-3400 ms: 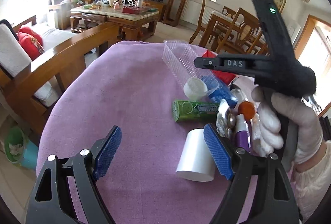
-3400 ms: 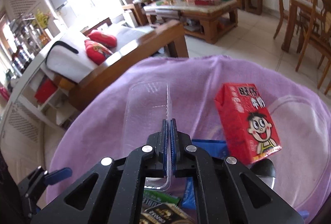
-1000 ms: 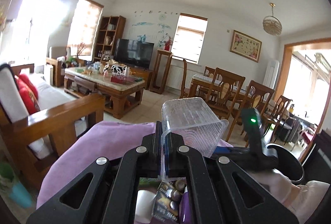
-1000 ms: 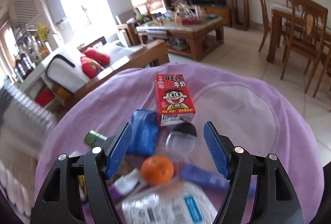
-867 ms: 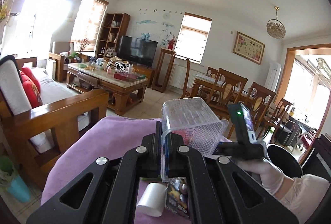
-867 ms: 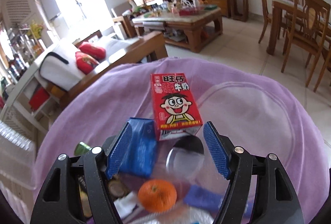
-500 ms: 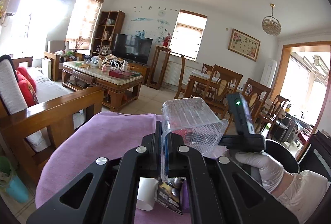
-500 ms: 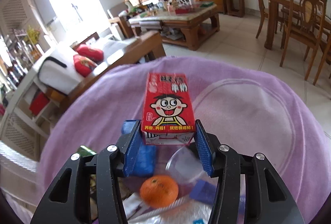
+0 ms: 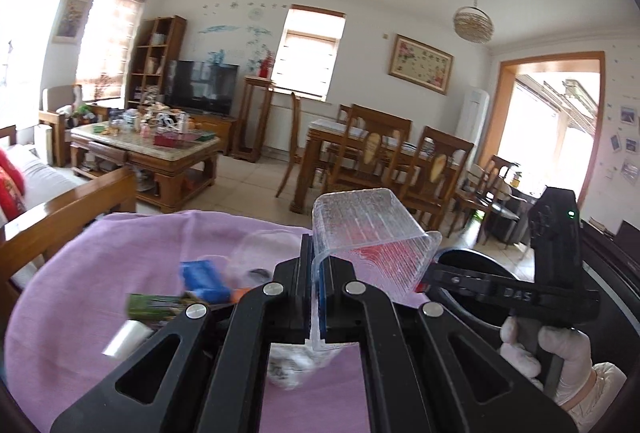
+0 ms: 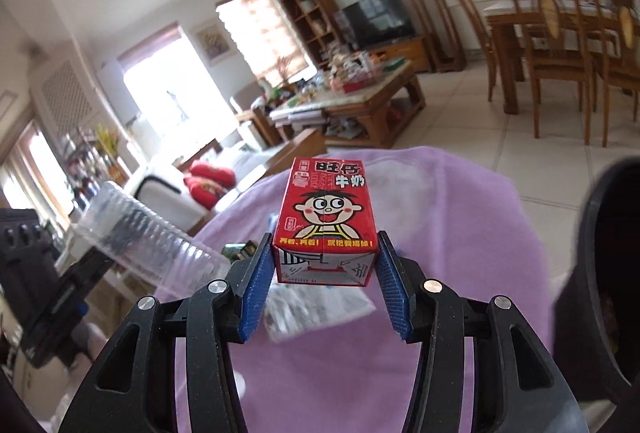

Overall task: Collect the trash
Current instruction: 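Carry the tray and red milk box over the black bin and open both tools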

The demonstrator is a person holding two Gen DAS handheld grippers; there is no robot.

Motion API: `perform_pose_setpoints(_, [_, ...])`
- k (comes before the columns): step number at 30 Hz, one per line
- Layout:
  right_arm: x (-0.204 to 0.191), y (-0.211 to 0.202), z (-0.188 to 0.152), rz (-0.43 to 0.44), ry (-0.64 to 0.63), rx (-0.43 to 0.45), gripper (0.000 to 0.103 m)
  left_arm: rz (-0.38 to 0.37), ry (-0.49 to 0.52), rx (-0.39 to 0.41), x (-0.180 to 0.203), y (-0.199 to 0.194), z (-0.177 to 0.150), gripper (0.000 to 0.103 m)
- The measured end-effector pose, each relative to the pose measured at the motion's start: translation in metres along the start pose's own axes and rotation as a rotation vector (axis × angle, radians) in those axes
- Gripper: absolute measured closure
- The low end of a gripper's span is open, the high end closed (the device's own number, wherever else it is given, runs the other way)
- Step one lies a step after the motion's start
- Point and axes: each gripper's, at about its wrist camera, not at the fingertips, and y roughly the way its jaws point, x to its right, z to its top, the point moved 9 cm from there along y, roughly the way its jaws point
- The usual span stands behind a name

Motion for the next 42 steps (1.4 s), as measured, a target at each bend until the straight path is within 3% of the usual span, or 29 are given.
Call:
perform_pose_setpoints(8, [0.112,-0.132,-0.007,-0.153,0.107,0.159,0.053,-0.168,0.033,-0.070,0.111,0.050,-0.016,0.100])
perform_pose_setpoints(14, [0.192,-0.187,-0.028,-0.237,0.206,0.213,0.053,-0.257,0.058,-0.134,0.184,0.097,-0.037,0.100])
perform_pose_setpoints(20, [0.237,-0.195,-0.054,-0.255,0.290,0.212,0.053,-0.273,0.093,-0.209,0.229,0.143,-0.065,0.100])
perform_pose_setpoints(29, [0.261,-0.178,-0.062,-0.260,0.358,0.199,0.053,-0.231,0.101,-0.318,0.235,0.191,-0.100,0.100])
perform_pose_setpoints(42, [0.263,-0.163,-0.057,-0.303,0.344,0.183,0.053,-0.210,0.128,-0.373,0.237,0.194,-0.117,0.100])
